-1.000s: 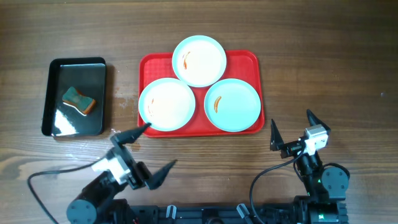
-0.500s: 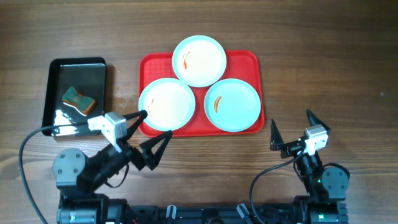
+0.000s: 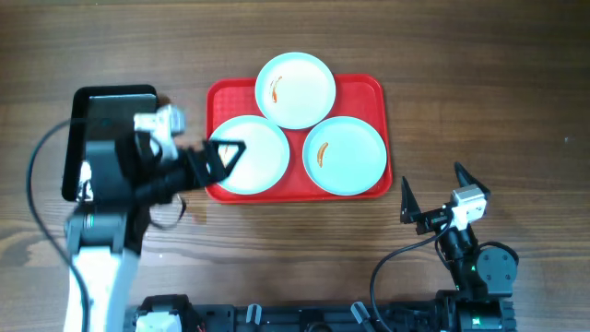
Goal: Clean dirty plates on tray and stack at the side
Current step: 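Move the left gripper over the sponge in the black tray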
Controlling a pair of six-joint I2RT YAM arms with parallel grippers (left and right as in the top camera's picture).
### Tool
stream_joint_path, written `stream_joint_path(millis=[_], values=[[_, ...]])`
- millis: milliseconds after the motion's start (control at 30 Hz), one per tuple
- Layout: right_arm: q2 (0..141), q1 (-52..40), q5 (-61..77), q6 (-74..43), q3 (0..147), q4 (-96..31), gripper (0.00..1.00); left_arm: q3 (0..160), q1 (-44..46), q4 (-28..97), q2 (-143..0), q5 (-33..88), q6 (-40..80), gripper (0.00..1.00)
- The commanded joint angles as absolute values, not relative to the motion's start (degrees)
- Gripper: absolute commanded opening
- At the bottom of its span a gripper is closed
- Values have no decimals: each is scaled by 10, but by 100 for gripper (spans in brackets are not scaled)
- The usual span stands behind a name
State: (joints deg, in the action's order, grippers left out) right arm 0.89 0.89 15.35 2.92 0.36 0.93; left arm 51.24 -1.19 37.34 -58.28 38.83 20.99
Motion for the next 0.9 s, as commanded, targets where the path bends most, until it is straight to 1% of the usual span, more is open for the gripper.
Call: stream_joint_path(millis=[0, 67, 100, 133, 167, 267, 367, 433, 500, 700, 867], values=[[5, 6, 150, 34, 3, 12, 100, 538, -14, 347, -639, 380, 188, 100], [5, 6, 150, 34, 3, 12, 100, 546, -14, 333, -657, 339, 206, 100], [5, 6, 150, 34, 3, 12, 100, 554, -14, 335, -663, 299, 235, 100], [5, 6, 150, 35, 3, 12, 100, 569, -14, 347, -673, 225, 288, 100], [5, 6, 150, 34, 3, 12, 100, 583, -14, 360, -681, 188, 310, 100], [5, 6, 150, 34, 3, 12, 100, 684, -17, 457, -736, 56, 334, 100], [5, 6, 150, 34, 3, 12, 100, 811, -30, 580, -821, -105, 371, 100], [5, 6, 150, 34, 3, 12, 100, 870, -45, 621, -874, -173, 394, 100], [5, 6, 150, 34, 3, 12, 100, 892, -60, 622, -915, -174, 397, 100], [5, 6, 150, 34, 3, 12, 100, 892, -120, 576, -1005, -174, 401, 100], [5, 6, 150, 34, 3, 12, 100, 892, -160, 572, -1072, -174, 404, 100]])
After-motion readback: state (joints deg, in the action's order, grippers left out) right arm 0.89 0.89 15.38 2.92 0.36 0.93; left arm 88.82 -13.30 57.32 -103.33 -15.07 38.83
